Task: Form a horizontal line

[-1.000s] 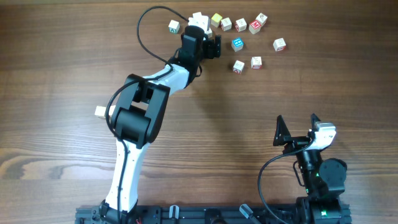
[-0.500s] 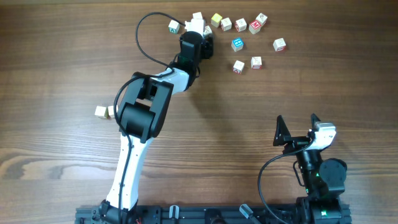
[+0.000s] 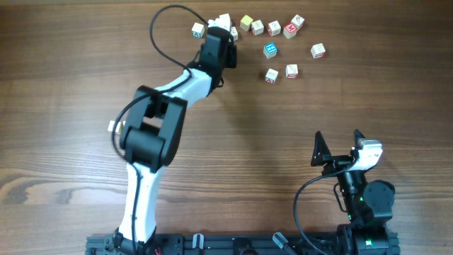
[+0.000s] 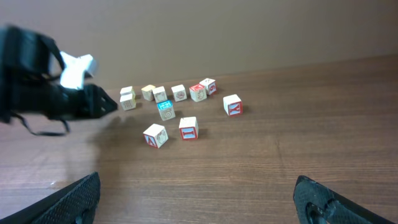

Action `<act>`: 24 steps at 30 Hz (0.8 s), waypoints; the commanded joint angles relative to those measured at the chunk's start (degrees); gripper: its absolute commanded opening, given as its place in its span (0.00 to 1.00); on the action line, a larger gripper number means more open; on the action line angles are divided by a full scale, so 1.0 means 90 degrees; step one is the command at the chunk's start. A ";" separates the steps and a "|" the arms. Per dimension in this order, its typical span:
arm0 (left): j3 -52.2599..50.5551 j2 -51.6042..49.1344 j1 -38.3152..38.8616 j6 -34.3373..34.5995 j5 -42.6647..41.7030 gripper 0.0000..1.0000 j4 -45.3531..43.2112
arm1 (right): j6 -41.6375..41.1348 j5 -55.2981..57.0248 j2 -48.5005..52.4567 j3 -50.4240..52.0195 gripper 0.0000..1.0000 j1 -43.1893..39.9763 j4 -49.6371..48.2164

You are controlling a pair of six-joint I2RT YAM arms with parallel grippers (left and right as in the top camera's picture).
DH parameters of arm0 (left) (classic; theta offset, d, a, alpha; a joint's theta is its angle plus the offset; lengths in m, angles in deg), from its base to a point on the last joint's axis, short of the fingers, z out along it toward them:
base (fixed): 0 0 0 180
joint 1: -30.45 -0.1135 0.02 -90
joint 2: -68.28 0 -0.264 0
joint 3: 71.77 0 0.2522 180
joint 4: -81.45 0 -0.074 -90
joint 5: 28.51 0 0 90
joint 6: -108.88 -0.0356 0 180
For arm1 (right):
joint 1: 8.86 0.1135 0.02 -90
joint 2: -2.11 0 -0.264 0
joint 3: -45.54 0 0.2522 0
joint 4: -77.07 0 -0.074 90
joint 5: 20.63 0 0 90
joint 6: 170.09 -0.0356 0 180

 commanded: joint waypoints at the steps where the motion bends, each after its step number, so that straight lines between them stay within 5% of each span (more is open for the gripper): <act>1: 0.0027 0.1532 -0.0019 0.0010 -0.0024 0.33 0.0622 | -0.0010 0.0092 -0.0022 -0.0007 1.00 -0.0032 -0.0015; 6: 0.0027 0.2873 -0.0092 0.0012 -0.0029 0.34 0.2096 | -0.0007 0.0092 -0.0022 -0.0007 1.00 -0.0032 -0.0015; 7: 0.0027 0.2929 -0.0097 0.0015 -0.0029 0.41 0.2212 | -0.0010 0.0092 -0.0022 -0.0007 1.00 -0.0032 -0.0015; 9: 0.0024 0.2885 -0.0095 0.0012 -0.0032 0.88 0.2237 | -0.0010 0.0092 -0.0022 -0.0007 1.00 -0.0032 -0.0015; 10: 0.0024 0.2832 -0.0085 0.0012 -0.0032 1.00 0.2234 | -0.0010 0.0092 -0.0022 -0.0007 1.00 -0.0032 -0.0015; 24: 0.0027 0.0440 -0.0078 0.0622 -0.0381 1.00 -0.0959 | -0.0010 0.0092 -0.0022 -0.0007 1.00 -0.0032 -0.0015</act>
